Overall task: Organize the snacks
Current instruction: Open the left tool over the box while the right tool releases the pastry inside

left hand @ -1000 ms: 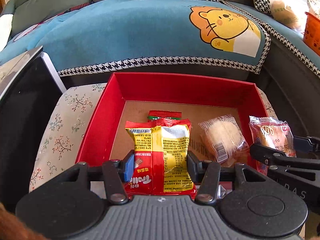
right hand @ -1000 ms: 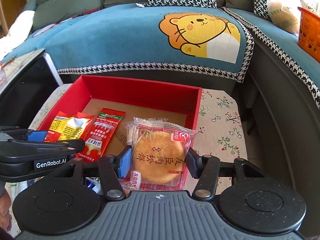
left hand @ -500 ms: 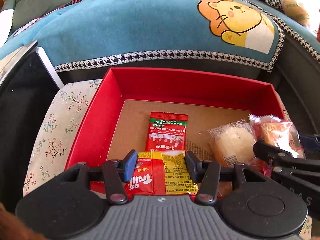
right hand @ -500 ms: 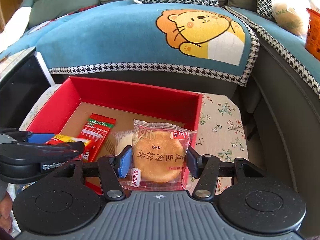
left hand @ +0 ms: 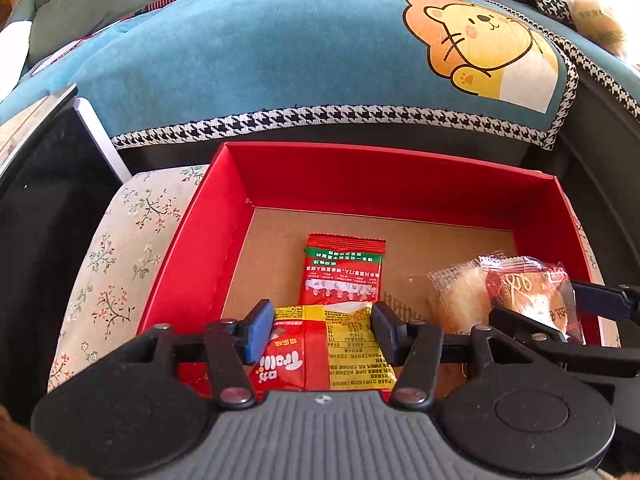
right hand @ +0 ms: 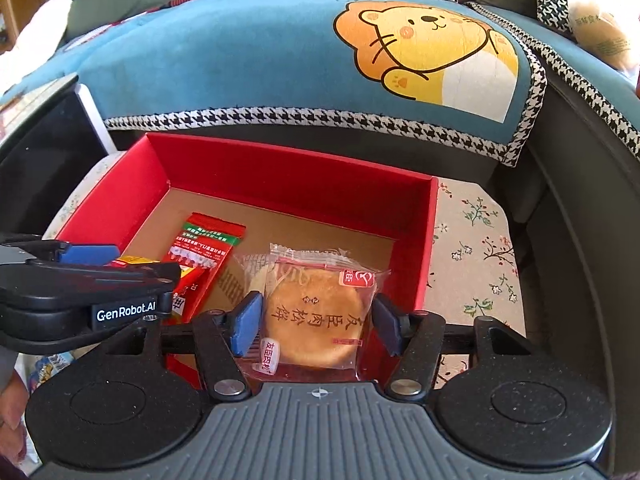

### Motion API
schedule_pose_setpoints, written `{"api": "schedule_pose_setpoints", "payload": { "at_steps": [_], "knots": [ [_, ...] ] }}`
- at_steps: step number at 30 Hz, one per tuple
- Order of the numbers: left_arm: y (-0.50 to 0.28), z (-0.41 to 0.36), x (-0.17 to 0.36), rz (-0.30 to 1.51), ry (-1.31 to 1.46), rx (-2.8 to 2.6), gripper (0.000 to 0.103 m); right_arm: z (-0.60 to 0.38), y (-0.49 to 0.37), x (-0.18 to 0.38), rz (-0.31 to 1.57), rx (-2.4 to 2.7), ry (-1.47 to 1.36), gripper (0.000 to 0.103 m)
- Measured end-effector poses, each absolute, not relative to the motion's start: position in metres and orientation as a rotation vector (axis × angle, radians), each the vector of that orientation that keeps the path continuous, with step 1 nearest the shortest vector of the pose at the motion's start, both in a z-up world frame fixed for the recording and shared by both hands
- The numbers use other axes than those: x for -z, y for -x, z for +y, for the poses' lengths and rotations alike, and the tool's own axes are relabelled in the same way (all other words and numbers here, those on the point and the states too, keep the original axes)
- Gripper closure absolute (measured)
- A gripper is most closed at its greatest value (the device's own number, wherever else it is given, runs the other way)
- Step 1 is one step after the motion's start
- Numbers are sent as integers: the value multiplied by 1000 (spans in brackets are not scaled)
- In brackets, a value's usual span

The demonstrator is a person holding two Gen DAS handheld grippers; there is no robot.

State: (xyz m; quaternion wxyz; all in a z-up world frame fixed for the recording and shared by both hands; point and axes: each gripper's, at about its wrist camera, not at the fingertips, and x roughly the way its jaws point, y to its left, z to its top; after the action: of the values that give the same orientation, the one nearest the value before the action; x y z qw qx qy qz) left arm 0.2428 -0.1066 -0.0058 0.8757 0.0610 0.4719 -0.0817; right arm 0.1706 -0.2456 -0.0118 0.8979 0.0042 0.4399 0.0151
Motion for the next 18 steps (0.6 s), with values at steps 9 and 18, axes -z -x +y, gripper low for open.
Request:
{"api": "schedule_pose_setpoints", "payload": {
  "at_steps": [9,18],
  "knots": [
    [-234,-103,-6,950,-123,161,0,-249,-165,0,869,-18,-14,29],
    [-221,-87,-22,925,-106,152,0,-241,-154,-11,843,-31,-5,27]
  ]
}}
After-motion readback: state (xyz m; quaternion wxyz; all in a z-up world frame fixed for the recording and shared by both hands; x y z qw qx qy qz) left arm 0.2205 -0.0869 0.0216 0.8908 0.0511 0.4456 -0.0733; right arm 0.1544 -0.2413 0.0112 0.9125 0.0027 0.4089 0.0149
